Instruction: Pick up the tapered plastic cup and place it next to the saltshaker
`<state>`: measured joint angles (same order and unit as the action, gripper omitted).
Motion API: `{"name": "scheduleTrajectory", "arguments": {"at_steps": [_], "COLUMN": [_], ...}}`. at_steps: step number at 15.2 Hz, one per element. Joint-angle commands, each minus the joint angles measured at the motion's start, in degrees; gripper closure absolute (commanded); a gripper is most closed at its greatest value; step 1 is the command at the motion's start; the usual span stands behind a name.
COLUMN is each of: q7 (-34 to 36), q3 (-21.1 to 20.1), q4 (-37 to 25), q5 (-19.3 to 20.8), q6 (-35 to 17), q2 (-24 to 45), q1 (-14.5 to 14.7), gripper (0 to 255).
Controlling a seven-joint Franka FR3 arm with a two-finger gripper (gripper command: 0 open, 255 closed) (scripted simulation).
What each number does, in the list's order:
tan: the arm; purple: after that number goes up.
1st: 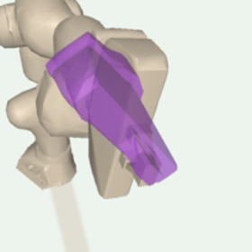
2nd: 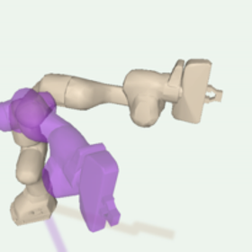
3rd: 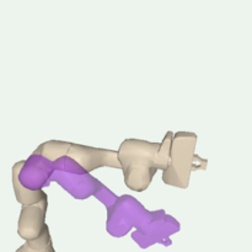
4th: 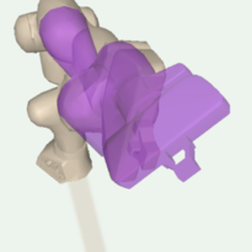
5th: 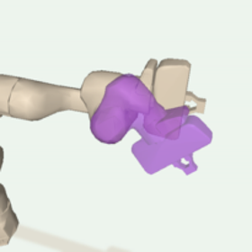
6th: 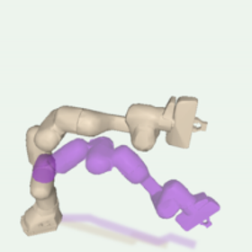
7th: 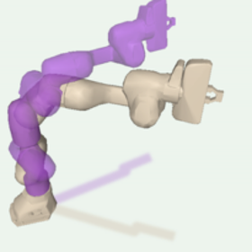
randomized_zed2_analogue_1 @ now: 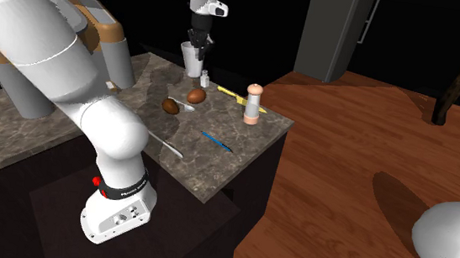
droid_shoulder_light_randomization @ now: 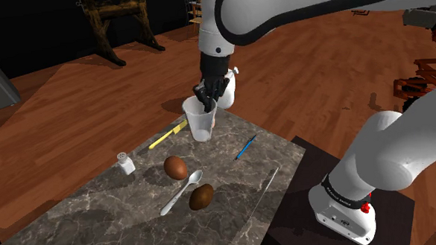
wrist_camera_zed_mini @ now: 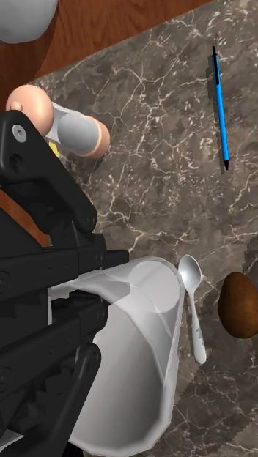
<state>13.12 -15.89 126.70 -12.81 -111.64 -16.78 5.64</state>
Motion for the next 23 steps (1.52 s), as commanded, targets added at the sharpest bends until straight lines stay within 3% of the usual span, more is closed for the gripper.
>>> {"name": "scheduleTrajectory", "arguments": {"at_steps": [1, 11, 16, 20, 23], "q7": [3.0, 16.4, 22.4, 26.0, 25.9], "q3": [-1.9, -7.9, -8.7, -8.1, -8.0], "q4": [-4.2, -26.9, -42.6, -60.2, -57.4], "q5": [0.7, 8.9, 14.5, 19.0, 18.9], "q6": [-0.2, 1.2, 5.2, 11.2, 8.7], "q2": [3.9, 24.8, 37.0, 48.9, 48.6], "q1": [0.6, 4.9, 9.7, 15.5, 15.2], "gripper": [255, 255, 255, 255, 255]}}
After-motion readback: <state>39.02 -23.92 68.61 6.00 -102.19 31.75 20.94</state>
